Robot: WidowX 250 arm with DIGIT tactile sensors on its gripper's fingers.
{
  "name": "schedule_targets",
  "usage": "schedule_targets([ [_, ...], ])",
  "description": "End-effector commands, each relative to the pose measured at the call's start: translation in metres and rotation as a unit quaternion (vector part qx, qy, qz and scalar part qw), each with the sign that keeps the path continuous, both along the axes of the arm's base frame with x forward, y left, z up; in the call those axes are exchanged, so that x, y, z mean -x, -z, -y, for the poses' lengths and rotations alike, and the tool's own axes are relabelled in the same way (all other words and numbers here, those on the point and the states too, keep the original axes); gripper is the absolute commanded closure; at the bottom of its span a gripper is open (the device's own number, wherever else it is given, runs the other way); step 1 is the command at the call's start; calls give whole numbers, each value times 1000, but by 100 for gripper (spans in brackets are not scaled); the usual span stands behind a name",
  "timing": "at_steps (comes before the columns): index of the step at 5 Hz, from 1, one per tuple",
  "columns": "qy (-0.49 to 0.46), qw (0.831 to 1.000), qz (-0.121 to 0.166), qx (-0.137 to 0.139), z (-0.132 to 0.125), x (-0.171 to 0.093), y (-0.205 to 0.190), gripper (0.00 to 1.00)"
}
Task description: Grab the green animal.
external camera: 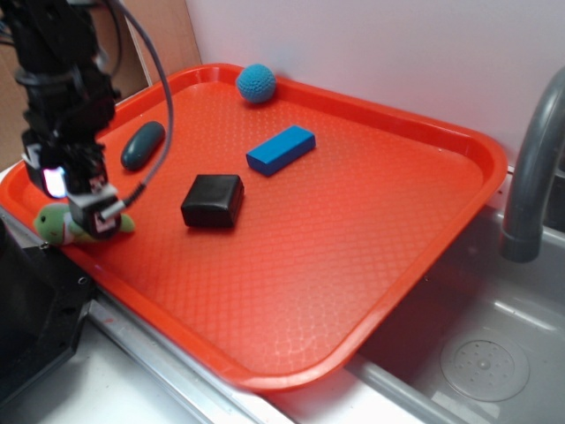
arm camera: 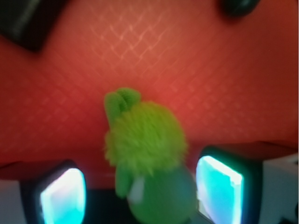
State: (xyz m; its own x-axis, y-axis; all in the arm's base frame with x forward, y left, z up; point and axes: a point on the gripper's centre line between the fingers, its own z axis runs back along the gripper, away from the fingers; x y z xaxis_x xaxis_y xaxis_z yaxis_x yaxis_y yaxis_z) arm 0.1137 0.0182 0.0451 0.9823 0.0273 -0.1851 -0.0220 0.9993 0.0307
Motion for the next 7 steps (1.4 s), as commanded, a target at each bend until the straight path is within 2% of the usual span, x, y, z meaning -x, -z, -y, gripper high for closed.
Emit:
schedule_targets([
  [1,-31,999,-32,-20,-14,10,25,30],
  [2,-39,998,-31,-26,-11,11,22,100],
  [3,-30,999,-29,-27,-6,6,19,100],
  [5,-40,999,32,14,3,-19,-40,100],
  [6,-47,996,69,33,10,-33,-83,100],
  [7,-47,992,104,50,17,-35,-121,100],
])
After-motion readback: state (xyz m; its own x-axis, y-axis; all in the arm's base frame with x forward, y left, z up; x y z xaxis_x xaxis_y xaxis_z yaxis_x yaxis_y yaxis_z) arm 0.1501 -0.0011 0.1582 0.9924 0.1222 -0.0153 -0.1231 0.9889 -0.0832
